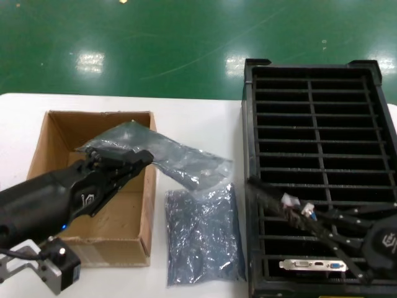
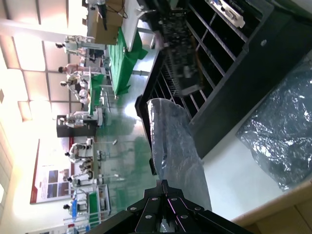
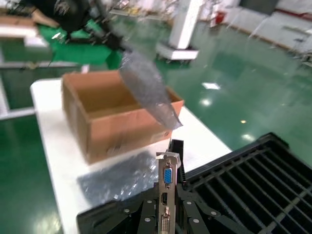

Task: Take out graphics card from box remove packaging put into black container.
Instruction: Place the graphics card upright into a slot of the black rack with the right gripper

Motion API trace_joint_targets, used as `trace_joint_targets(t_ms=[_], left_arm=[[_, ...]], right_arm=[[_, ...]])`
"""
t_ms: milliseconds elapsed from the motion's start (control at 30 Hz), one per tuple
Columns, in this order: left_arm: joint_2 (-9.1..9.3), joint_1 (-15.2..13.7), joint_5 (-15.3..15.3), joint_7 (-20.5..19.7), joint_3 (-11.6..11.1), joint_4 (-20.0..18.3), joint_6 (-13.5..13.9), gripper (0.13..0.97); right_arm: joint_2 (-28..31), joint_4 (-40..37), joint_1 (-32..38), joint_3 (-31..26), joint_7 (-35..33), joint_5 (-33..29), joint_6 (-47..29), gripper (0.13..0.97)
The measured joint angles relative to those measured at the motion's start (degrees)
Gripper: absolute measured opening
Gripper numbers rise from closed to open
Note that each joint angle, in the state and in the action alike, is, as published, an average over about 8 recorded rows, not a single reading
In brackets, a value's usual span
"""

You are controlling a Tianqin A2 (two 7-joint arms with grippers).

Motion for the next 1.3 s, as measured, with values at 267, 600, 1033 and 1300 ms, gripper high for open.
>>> trace_joint_targets(t_ms=[267,600,1033,1300], left_arm=[[0.00,0.00,0.00,0.00,0.00,0.00,0.00,0.140],[0.00,0.00,0.00,0.00,0.00,0.00,0.00,0.140],[0.00,0.00,0.00,0.00,0.00,0.00,0.00,0.140],[0.00,0.00,0.00,0.00,0.00,0.00,0.00,0.140]], right_arm=[[6.28,-0.36,7.63,-0.60,-1.59,3.46,-8.49,0.187],[8.37,-5.13,22.59,-6.30,-12.31,9.70,-26.00,0.187],[2.84,-10.20,35.91,-14.08,-16.99,4.04,-36.20,0.187],[1.53,-11.70,38.67,-15.66,-18.06,2.06,-38.72,0.187]])
